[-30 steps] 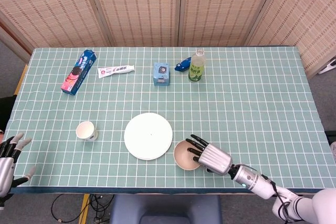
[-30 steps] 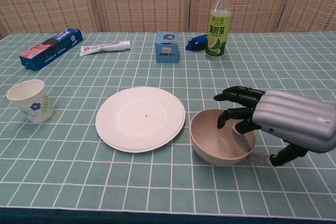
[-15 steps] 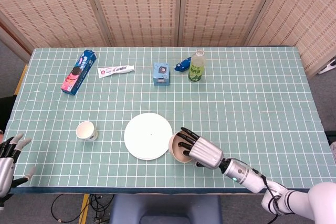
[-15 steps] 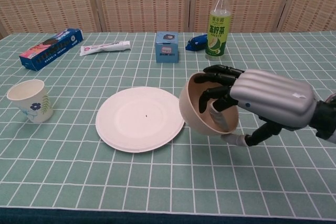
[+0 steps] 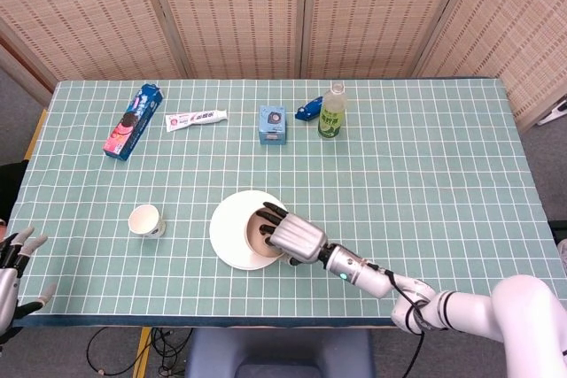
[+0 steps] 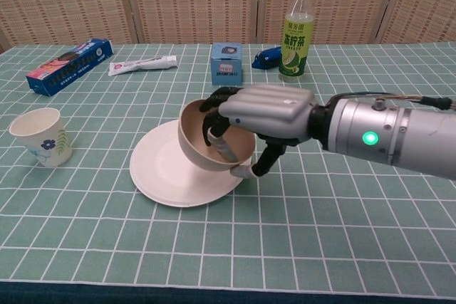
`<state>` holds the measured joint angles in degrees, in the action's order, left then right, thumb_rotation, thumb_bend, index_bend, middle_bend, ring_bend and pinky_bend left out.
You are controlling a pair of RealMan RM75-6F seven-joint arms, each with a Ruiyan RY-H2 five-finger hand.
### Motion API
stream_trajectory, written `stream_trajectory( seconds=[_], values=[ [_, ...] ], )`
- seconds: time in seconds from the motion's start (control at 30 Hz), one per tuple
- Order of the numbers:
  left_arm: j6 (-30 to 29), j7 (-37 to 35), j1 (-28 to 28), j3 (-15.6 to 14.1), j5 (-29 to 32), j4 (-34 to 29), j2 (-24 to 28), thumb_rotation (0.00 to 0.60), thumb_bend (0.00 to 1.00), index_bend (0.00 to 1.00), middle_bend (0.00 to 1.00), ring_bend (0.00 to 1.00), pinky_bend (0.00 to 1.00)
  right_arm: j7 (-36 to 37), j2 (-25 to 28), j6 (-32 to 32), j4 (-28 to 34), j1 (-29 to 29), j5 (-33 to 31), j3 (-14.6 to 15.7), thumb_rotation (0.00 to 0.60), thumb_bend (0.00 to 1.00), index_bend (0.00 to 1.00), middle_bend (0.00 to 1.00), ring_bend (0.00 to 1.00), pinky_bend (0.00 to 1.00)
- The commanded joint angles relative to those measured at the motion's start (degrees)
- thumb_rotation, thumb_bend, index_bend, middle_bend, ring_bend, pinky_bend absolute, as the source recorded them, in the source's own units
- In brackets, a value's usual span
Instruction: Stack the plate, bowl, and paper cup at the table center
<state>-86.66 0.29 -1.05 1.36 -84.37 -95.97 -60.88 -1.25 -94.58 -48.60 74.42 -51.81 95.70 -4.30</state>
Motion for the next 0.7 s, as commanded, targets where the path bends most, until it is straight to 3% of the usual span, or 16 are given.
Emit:
stream_trajectory(
  seconds=[0.03,0.37,0.7],
  values=[
    [0.1,-0.1,0.0,0.0,0.0,0.1,0.0,0.600,0.26,0.16,0.06,0.07,0.10,-0.8,-1.5,2.5,-0.7,-1.7,-2.0,-1.4,0.600,0.37,0.68,0.30,0.06,0.00],
    [0.4,-0.5,-0.1,0.0,0.2,0.7,-0.3,0.600,0.26,0.16,0.06,0.07,0.10,-2.6,-3.6,5.4,-3.1,-3.6,-6.0,-2.1,0.600,0.37,0.67,0.29,0.06,0.00],
    [0.8,-0.4,-0.3,0.0,0.2,0.8,-0.5,0.600,0.26,0.16,0.06,0.07,0.10,-2.8,-3.7,5.7,-3.3,-3.9,-7.9,-1.8,0.600,0.37,0.53,0.25,0.04,0.00]
  ],
)
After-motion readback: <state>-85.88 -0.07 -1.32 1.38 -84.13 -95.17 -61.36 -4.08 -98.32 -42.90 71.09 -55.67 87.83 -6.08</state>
